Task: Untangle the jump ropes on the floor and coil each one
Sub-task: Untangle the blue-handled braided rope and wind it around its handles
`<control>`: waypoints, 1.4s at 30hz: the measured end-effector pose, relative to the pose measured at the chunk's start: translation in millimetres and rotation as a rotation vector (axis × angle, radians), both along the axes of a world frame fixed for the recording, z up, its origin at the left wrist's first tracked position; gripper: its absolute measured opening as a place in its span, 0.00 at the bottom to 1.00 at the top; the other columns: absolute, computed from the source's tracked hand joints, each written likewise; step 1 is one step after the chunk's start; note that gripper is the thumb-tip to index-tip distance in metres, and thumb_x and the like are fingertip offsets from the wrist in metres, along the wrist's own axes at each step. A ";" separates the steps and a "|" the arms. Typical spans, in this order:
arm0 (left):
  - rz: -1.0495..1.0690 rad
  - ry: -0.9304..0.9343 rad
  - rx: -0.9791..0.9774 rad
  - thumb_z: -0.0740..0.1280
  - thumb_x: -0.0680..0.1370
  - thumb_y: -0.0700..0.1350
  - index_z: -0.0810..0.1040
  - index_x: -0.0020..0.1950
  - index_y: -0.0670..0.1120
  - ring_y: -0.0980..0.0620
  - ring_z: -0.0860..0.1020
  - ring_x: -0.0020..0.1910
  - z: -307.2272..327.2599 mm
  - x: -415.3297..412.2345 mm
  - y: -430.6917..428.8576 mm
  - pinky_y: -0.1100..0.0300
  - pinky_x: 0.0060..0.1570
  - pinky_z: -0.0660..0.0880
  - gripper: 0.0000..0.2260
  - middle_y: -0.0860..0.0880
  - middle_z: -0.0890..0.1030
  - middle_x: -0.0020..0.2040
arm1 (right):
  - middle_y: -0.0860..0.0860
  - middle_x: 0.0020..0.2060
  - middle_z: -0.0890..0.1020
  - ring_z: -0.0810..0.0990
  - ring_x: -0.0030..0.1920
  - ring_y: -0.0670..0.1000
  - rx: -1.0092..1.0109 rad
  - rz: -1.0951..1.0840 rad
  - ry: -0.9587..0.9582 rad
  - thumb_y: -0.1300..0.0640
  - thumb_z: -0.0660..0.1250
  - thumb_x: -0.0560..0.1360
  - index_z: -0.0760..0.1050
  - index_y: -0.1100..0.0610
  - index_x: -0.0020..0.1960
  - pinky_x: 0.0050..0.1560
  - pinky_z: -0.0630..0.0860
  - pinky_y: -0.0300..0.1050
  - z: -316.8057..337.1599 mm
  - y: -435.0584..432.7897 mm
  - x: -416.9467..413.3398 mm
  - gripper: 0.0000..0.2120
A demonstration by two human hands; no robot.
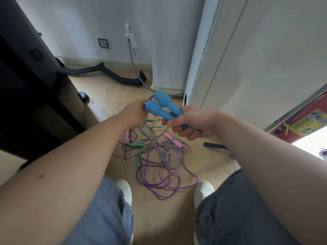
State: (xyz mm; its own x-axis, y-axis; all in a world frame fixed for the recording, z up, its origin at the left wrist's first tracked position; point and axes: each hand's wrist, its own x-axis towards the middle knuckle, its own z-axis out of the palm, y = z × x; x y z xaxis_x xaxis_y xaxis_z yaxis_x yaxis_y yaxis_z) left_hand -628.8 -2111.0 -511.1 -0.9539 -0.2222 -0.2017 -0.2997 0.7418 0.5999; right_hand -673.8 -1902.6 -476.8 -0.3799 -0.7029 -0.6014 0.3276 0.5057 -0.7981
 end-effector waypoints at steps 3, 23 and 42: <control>0.094 -0.027 0.195 0.57 0.81 0.34 0.74 0.56 0.38 0.52 0.76 0.29 4.6 -2.9 8.3 0.62 0.28 0.72 0.08 0.47 0.75 0.36 | 0.49 0.30 0.68 0.60 0.26 0.45 -0.047 -0.048 0.098 0.63 0.65 0.80 0.72 0.59 0.59 0.21 0.58 0.36 2.3 -11.6 6.9 0.08; -0.579 0.076 -0.406 0.62 0.82 0.58 0.71 0.35 0.57 0.58 0.71 0.31 39.5 13.7 22.5 0.56 0.33 0.68 0.16 0.53 0.75 0.33 | 0.49 0.39 0.74 0.75 0.41 0.55 0.761 0.568 1.261 0.62 0.64 0.76 0.76 0.55 0.57 0.40 0.75 0.48 -31.5 -7.7 7.7 0.10; 0.174 -0.169 0.825 0.60 0.83 0.41 0.78 0.51 0.48 0.54 0.80 0.42 26.2 22.6 -5.1 0.57 0.48 0.78 0.08 0.50 0.80 0.45 | 0.49 0.34 0.74 0.75 0.36 0.55 0.213 0.291 1.345 0.56 0.65 0.74 0.66 0.49 0.45 0.36 0.69 0.45 -8.5 -23.5 25.1 0.07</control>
